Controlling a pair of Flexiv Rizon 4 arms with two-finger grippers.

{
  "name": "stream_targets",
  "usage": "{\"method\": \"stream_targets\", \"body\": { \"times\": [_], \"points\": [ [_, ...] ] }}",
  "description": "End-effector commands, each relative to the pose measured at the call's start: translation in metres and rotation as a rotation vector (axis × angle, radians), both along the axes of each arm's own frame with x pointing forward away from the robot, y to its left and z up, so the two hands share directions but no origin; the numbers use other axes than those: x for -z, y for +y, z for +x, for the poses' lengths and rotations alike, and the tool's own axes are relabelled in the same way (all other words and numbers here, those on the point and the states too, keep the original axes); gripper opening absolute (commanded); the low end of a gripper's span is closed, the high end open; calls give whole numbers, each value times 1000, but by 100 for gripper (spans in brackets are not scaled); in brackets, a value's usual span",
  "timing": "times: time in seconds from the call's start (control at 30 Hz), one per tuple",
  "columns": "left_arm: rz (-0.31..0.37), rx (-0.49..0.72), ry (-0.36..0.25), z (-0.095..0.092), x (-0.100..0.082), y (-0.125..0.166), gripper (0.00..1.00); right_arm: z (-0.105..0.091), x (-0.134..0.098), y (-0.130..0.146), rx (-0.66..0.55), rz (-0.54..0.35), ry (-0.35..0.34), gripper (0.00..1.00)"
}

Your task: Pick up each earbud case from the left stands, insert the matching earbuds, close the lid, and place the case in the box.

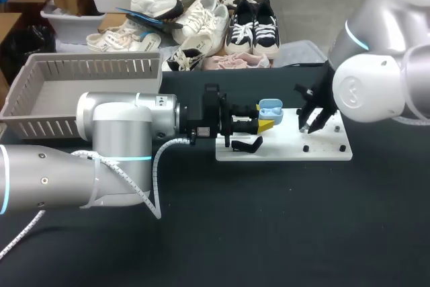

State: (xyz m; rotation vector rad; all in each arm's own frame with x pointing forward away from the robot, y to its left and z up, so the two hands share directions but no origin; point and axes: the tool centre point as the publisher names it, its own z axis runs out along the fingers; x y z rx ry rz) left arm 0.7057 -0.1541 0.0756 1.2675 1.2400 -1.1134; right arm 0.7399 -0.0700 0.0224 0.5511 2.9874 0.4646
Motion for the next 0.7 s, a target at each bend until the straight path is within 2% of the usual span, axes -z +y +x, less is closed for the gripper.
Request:
{"method": "stream_targets", "body": {
  "times": [0.03,0.47,0.7],
  "points": [
    [-2,-1,-1,0,1,0,0,0,-1,1,1,-2,4,0],
    [-2,-1,-1,0,1,0,0,-24,-32,-8,-10,3,-53,0],
    [-2,-1,-1,0,1,0,0,-37,-46,-12,-128,-97,-103,0]
  ]
}}
